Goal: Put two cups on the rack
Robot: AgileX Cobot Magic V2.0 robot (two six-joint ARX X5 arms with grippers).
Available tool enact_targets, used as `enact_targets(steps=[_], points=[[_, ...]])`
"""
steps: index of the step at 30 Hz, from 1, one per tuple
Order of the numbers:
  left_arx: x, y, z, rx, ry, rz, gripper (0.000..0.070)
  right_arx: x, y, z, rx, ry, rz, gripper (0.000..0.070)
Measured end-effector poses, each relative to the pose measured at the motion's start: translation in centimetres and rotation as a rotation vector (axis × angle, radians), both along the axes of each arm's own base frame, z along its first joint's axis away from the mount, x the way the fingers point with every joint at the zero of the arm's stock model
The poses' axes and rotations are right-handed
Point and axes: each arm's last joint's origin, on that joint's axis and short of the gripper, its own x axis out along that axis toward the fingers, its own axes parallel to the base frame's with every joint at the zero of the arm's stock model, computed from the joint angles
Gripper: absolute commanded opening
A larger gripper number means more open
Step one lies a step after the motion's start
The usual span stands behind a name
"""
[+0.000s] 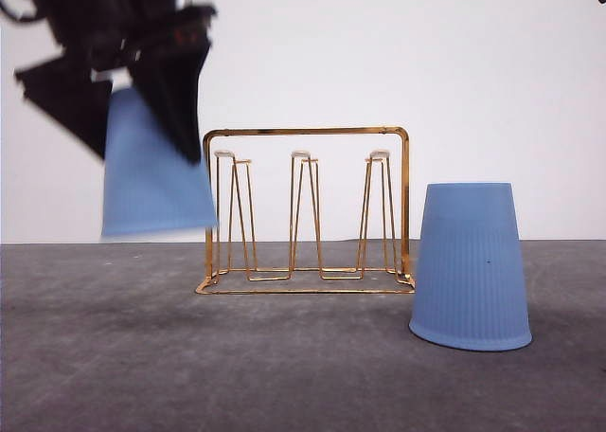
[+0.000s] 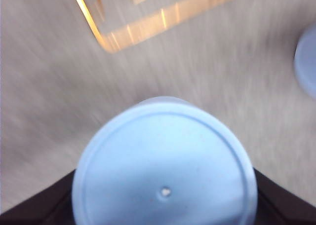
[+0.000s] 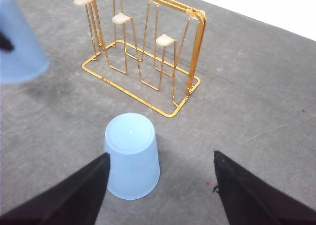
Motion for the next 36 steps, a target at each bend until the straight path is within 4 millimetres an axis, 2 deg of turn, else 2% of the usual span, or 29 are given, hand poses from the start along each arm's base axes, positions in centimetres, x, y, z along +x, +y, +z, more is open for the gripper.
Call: enact_targets(steps=[8,13,17,25,36], points=[[1.2,0.7,6.3,-0.053,-0.210,0.055,0.0393,0.0,0.0,0.0,0.000,0.000,0.000,0.0425],[2.2,1.5,7.5,-0.089,-0.286,0.097,0.0393,0.0,0.0,0.0,0.000,0.000,0.000,0.0425],[3.4,1.5,6.7,-0.078,-0.277,0.115,0.0393,0.0,0.0,0.0,0.000,0.000,0.000,0.0425],[6.1,0.1,4.0,-0.076,-0.235,0.099,0.0393,0.0,0.0,0.0,0.003,0.002,-0.001,0.0425],[9.5,-1.6,-1.8,0.002,-0.099,0.096,0.0395,0.0,0.0,0.0,0.006,0.004,-0.003,0.0425]])
